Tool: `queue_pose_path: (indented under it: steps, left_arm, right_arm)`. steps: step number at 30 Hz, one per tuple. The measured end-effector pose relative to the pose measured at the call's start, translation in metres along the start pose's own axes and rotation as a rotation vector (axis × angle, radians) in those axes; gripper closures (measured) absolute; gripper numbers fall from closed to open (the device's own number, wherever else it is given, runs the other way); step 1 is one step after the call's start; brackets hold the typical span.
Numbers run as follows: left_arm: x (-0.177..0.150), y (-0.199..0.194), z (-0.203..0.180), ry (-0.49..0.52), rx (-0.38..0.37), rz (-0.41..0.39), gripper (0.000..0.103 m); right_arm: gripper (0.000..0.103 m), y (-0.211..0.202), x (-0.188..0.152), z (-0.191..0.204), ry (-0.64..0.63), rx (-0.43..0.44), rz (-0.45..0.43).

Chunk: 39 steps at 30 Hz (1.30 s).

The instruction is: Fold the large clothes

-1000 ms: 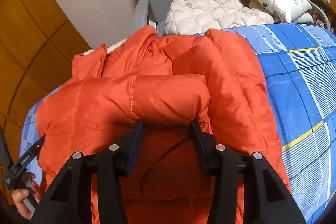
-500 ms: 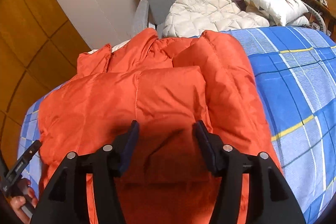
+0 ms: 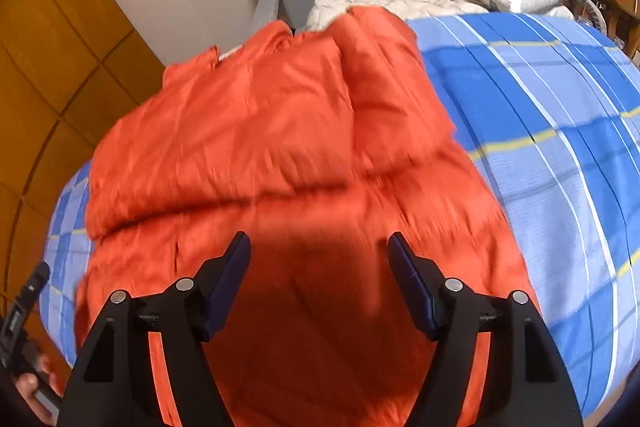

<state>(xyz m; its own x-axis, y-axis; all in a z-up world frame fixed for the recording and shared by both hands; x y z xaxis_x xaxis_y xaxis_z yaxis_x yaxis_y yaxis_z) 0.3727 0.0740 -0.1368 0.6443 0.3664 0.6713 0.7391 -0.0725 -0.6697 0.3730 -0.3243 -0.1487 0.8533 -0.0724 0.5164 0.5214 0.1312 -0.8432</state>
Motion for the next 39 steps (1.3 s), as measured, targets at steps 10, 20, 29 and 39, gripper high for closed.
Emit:
queue_pose_path:
  steps: [10,20,29,39]
  left_arm:
    - [-0.036,-0.023,0.034,-0.003,0.024,0.035,0.023]
    - [-0.064,-0.04,0.097,-0.053,0.032,0.096,0.023]
    - [-0.103,-0.05,0.147,-0.201,-0.042,0.194,0.028]
    - [-0.121,-0.046,0.132,-0.179,-0.114,0.251,0.043]
  right_arm:
    - [0.033,-0.038,-0.055,-0.029,-0.005,-0.041,0.012]
    - [0.032,-0.069,-0.098,-0.066,0.041,-0.022,0.017]
    - [0.024,-0.084,-0.147,-0.082,0.091,0.027,0.045]
    - [0.024,-0.082,-0.188,-0.085,0.147,0.146,0.058]
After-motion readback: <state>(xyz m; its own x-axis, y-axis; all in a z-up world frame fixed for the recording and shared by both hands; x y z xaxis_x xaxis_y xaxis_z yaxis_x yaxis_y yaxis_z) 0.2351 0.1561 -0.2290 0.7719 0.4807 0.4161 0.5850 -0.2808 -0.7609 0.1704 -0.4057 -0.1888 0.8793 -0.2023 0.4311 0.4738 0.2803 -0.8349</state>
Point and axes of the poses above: each gripper's, at about its wrist camera, not at the fingertips, and y roughly the way its jaws point, z to its left, x to its top, the point moved 3 cm from there along y, roughly the way its jaws point, and after that the axes turned 12 degrees about -y, right-handed, at the moved point
